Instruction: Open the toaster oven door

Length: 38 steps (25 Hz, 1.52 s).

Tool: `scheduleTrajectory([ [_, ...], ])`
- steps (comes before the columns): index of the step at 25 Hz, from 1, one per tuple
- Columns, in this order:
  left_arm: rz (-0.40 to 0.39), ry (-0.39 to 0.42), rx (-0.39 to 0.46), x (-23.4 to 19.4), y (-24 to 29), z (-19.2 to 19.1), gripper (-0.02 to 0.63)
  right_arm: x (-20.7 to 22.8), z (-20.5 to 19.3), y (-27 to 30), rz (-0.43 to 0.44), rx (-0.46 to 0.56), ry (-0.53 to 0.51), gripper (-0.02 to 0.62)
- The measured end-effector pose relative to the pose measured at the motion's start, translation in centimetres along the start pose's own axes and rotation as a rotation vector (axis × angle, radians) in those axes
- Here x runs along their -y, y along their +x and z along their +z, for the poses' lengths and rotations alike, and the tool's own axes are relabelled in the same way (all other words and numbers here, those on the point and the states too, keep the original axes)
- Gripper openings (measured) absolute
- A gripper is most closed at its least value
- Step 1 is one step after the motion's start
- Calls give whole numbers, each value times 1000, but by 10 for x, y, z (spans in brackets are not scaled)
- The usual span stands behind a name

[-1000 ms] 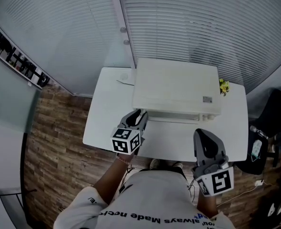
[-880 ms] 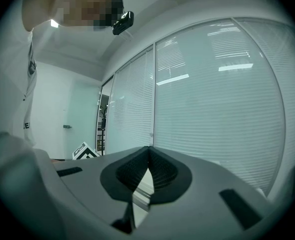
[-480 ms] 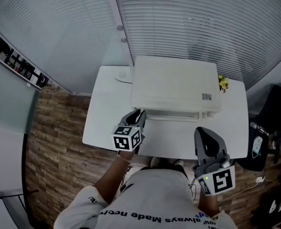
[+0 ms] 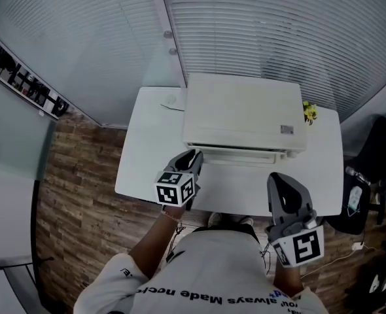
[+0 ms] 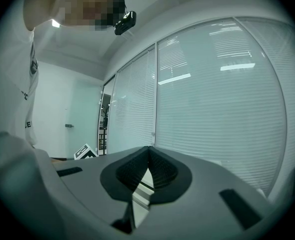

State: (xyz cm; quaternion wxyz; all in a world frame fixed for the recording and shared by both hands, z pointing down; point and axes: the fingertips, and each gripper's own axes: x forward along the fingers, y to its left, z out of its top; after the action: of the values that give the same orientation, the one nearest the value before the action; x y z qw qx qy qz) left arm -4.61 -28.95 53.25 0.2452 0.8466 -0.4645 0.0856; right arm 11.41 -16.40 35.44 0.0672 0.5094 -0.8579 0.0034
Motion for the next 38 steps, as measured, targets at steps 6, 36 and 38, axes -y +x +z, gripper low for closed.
scheduleTrajectory([
  [6,2,9,-10,1,-3,-4,97,-3,0,1,9,0,1,8],
  [36,-1,-23,-141,11,-38,-66,97,-15,1,-2,49,0,-2,8],
  [38,0,-24,-152,11,-40,-71,97,-16,1,-2,53,0,-1,8],
])
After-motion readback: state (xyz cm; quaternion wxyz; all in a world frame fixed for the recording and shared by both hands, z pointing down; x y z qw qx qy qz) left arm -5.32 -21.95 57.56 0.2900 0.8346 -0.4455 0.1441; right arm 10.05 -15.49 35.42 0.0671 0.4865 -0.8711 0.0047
